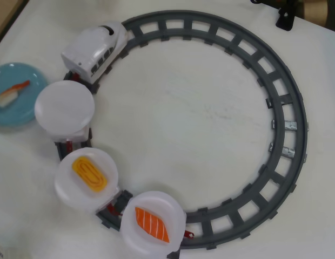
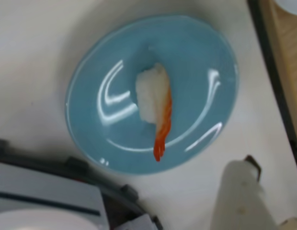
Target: Pick up the sushi from the Shinkansen and put it on the blue dish
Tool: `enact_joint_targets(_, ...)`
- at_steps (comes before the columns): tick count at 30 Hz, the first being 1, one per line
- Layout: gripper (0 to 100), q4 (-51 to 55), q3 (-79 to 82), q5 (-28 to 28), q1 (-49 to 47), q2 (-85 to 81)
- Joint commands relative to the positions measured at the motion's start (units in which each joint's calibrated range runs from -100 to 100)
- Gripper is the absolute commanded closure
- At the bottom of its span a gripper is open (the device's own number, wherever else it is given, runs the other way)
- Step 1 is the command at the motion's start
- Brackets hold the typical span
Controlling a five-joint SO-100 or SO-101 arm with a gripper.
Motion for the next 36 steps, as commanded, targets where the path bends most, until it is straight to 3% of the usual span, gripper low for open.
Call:
enact_joint_targets(1,80,1.00,5.96,-1.04,-0.24,-10.15)
enact_joint_targets(14,80,0.92,35.18,-3.44,-0.51,-38.68)
enact_joint_targets(19,81,0.66,44.82,-3.60,-4.82,-47.39)
enact_joint_targets(26,97,-5.45,58.80,-5.12,-7.20,-56.93)
enact_joint_targets(36,97,-15.13,81.52,-7.94,-7.28,-72.86)
